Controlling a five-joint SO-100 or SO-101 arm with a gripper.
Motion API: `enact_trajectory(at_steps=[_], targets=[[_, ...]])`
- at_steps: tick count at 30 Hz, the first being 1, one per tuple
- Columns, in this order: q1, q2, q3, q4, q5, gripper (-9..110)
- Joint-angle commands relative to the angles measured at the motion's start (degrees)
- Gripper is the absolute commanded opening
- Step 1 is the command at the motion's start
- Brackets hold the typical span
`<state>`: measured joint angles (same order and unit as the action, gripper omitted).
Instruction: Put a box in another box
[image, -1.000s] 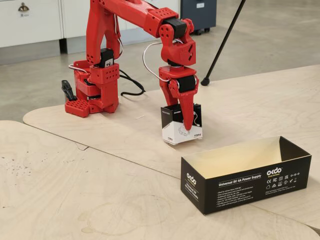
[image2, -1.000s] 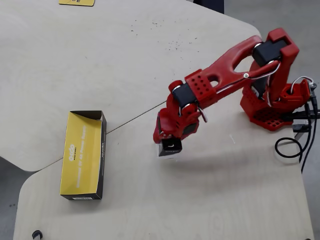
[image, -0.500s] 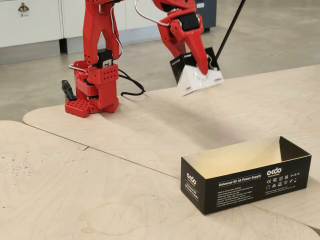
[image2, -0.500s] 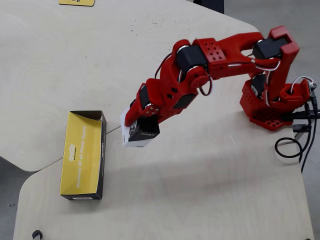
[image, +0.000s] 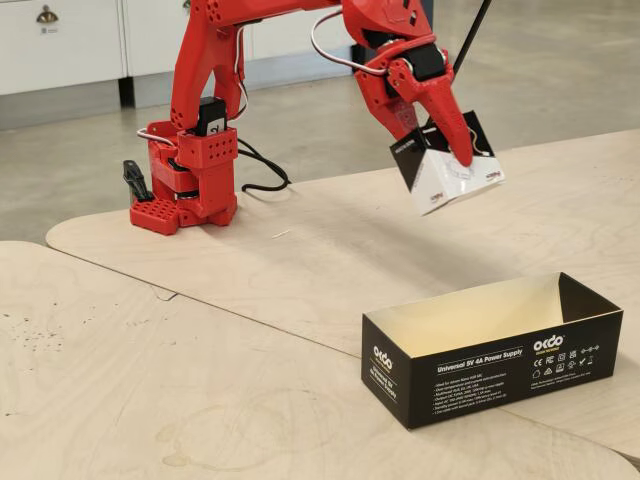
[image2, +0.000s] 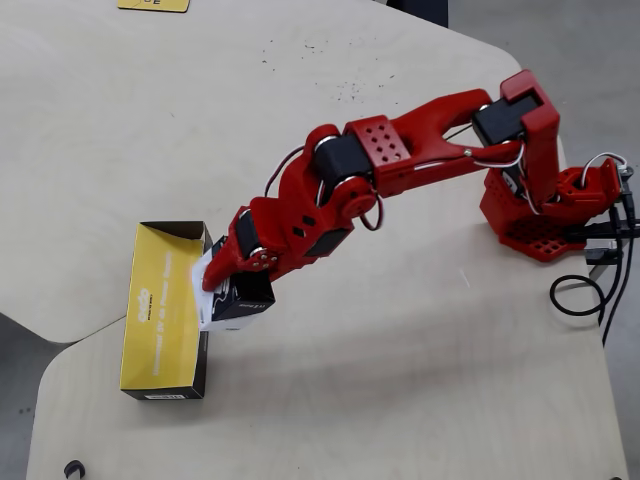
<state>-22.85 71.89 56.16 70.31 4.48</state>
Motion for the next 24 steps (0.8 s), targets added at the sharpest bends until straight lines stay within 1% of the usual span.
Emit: enact_trajectory(at_steps=[1,13,24], targets=[[0.9,1.2,-4.3,-5.1,-3.0,8],[3.3,-3.5,2.3,-23.8,-11.0,7],[3.2,-9.9,8.8,-33.7,-13.4,8]])
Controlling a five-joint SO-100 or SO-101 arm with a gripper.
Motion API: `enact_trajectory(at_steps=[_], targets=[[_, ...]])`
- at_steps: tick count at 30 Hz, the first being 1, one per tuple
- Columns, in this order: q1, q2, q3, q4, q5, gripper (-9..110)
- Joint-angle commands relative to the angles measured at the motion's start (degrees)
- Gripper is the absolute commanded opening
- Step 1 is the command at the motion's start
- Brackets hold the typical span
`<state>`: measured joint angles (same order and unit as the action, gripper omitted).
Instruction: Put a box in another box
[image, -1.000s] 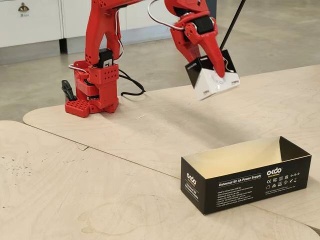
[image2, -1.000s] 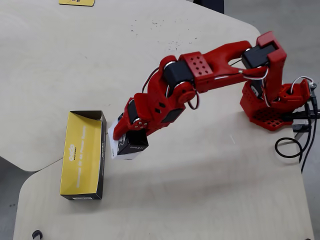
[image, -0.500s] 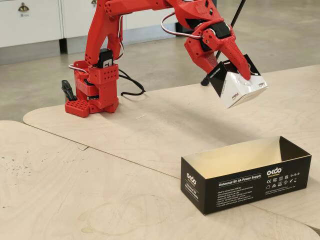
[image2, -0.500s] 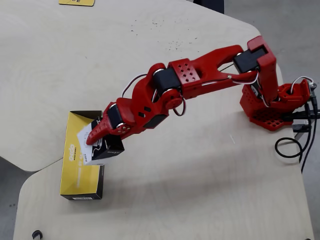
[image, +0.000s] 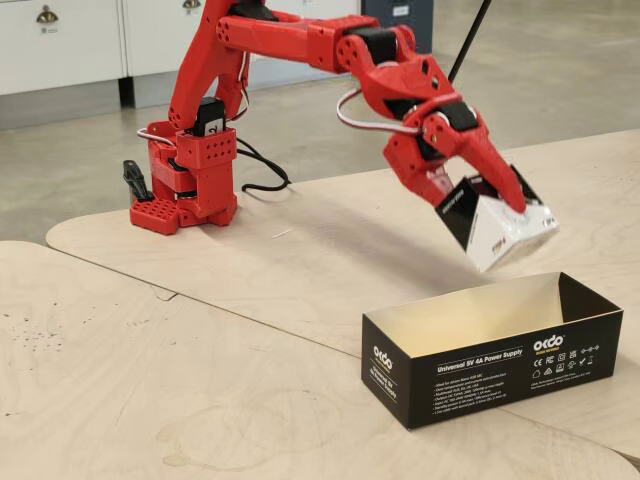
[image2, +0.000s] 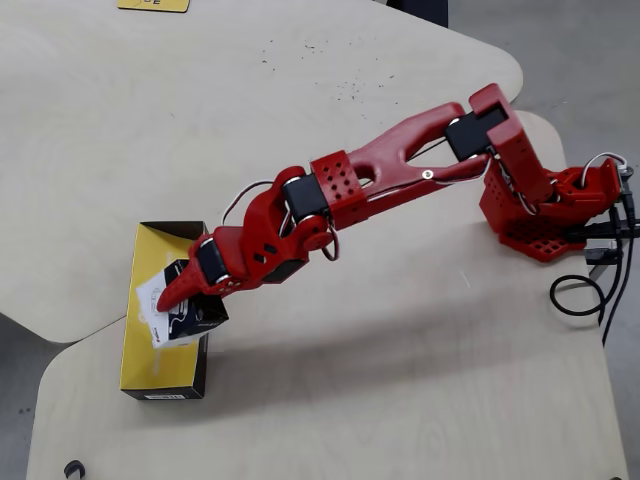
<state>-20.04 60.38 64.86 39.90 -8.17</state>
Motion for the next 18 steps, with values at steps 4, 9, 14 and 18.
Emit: enact_trajectory(at_steps=[4,9,14,18], targets=[[0.4,1.1,1.1,-5.4,-1.2,12],[0.7,2.0,1.6,-6.3,-1.8,17],[0.9,3.3,3.5,-9.7,-6.1,24],[0.7,4.0,5.0,-10.2,-6.4,28]])
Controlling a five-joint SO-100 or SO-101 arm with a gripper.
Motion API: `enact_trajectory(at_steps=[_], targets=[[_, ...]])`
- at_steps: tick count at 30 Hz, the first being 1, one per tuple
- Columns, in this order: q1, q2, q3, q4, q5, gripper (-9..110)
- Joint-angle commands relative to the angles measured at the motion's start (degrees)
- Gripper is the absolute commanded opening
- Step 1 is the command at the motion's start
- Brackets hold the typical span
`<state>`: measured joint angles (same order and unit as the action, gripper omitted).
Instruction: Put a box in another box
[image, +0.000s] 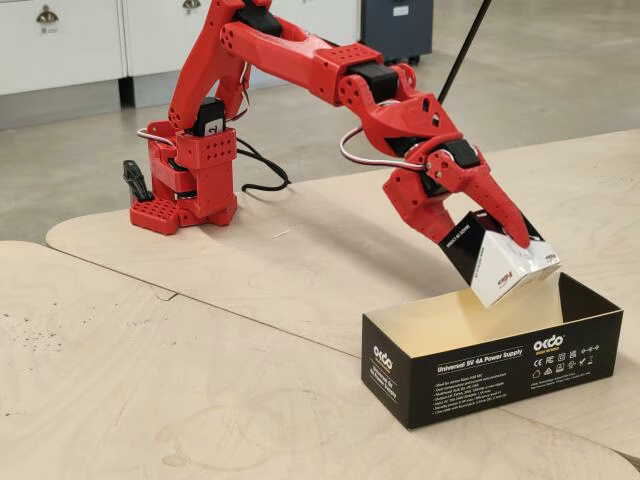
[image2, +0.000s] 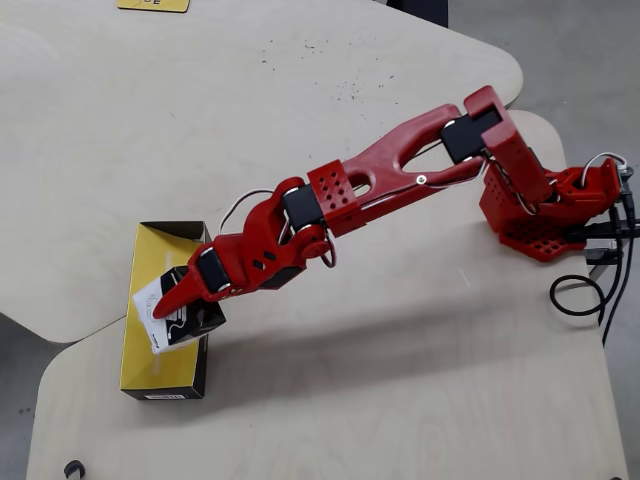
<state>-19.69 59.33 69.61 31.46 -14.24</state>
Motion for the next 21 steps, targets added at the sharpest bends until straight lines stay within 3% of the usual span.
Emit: enact_trajectory(at_steps=[1,13,17,21], targets=[[0.4,5.4,1.1,-2.5,-0.4,30],[1.8,9.3,4.7,-1.4,2.2,45],[2.2,14.4,4.5,4.1,1.3,49],[1.4,22.9,4.5,17.3,0.1,50]])
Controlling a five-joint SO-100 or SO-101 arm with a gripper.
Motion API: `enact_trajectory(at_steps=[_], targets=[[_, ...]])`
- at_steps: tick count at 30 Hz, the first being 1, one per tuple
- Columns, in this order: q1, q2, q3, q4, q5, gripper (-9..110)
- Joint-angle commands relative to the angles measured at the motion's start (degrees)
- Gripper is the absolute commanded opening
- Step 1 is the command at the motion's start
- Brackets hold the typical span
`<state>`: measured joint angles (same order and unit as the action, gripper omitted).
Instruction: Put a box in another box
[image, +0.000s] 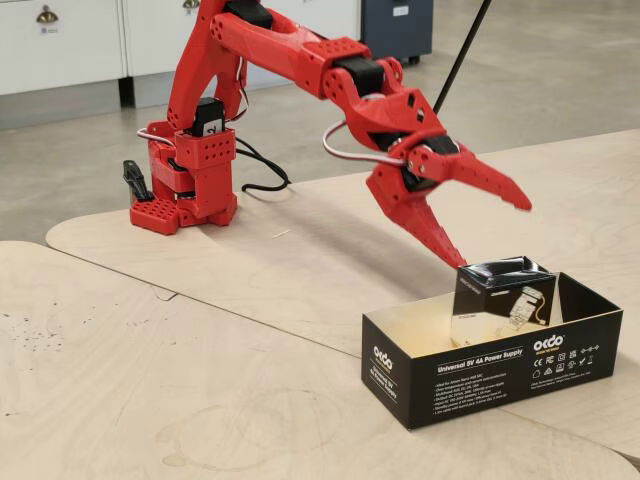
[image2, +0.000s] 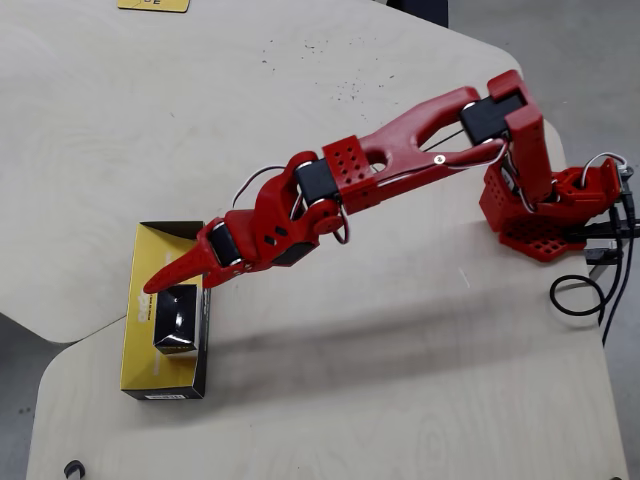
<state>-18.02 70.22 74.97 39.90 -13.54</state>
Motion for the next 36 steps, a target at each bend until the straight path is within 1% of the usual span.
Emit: enact_trajectory(at_steps=[1,4,7,14,17,23,26,29,32,34,36], targets=[[-0.4,14.4,0.0,12.1,-0.4,50],[-0.7,23.2,5.5,20.1,1.6,49],[-0.7,33.4,13.9,24.8,2.5,44],[2.3,55.6,42.2,24.8,-3.3,37],[4.3,63.7,54.0,22.5,-10.1,36],[7.0,75.8,73.1,21.4,-29.1,25],[7.2,80.9,80.3,21.4,-36.8,18],[8.2,87.5,87.7,21.4,-43.9,13],[8.3,92.5,94.9,20.3,-50.4,5],[8.2,95.3,97.1,21.8,-55.7,0],[8.3,97.8,98.3,22.0,-57.7,-1]])
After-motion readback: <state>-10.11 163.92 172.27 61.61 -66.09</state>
